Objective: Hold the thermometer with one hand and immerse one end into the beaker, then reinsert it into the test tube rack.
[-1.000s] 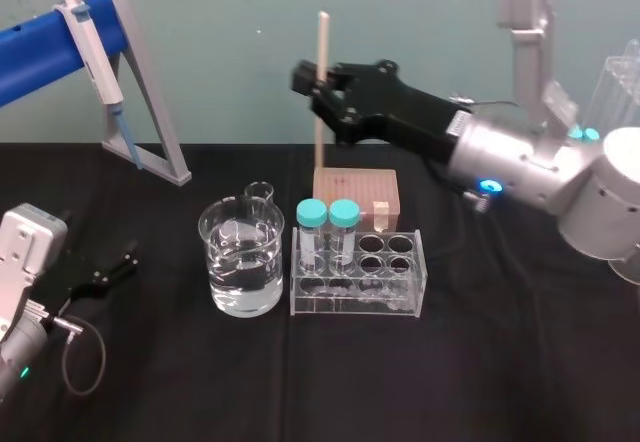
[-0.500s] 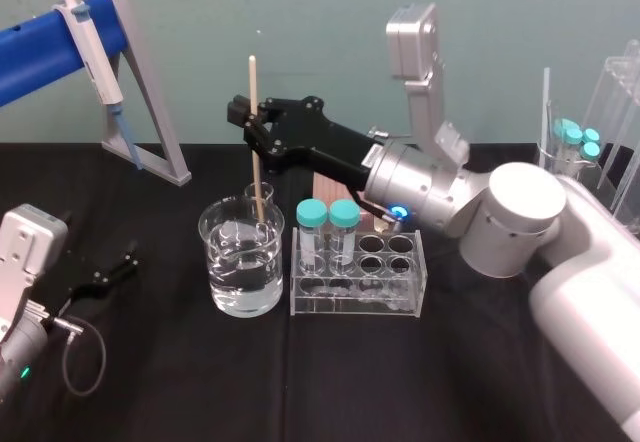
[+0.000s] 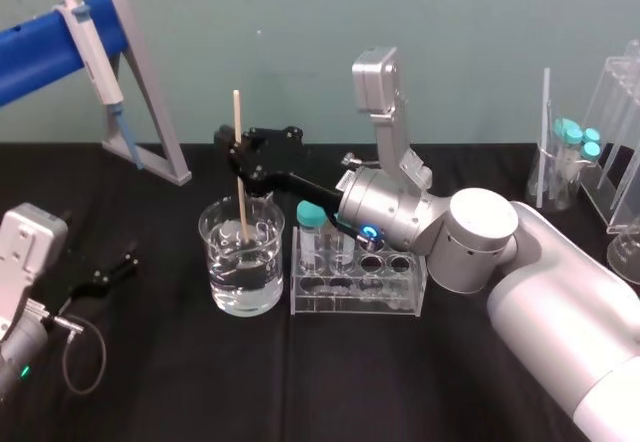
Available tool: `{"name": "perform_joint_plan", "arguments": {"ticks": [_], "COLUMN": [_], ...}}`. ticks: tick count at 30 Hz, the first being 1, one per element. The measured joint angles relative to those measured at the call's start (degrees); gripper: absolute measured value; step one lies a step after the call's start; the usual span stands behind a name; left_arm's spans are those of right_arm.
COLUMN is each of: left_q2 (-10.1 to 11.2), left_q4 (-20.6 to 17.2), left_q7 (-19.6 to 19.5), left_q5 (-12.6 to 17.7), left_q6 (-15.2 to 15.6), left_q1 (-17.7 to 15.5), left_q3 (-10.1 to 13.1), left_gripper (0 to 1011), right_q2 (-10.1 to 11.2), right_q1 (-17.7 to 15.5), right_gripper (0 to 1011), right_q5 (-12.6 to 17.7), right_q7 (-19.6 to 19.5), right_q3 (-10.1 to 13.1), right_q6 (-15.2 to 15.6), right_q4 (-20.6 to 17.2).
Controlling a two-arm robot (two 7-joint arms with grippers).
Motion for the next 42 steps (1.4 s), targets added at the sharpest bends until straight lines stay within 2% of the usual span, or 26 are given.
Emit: {"name": "perform_joint_plan", "arguments": {"ticks": [11, 24, 42], "left_q2": [0.0, 0.0, 0.0], "left_q4": [0.0, 0.0, 0.0], "left_q7": [0.0, 0.0, 0.0], "left_q5": [0.0, 0.0, 0.0], "left_q6": [0.0, 0.0, 0.0], "left_q1": [0.0, 0.0, 0.0], "left_q3": [0.0, 0.0, 0.0], "left_gripper": [1004, 1004, 1004], "right_q2": [-1.7, -1.6, -1.5], "right_q1": [0.7, -0.3, -0.4], "right_gripper": [53, 53, 53], "right_q5": [-2.1, -3.5, -3.6], "right_q7": [0.0, -0.4, -0.6], "right_q3": [-0.4, 0.0, 0.1], "right_q6": [-0.5, 0.7, 0.9], "right_q4": [3.9, 3.5, 3.4]}}
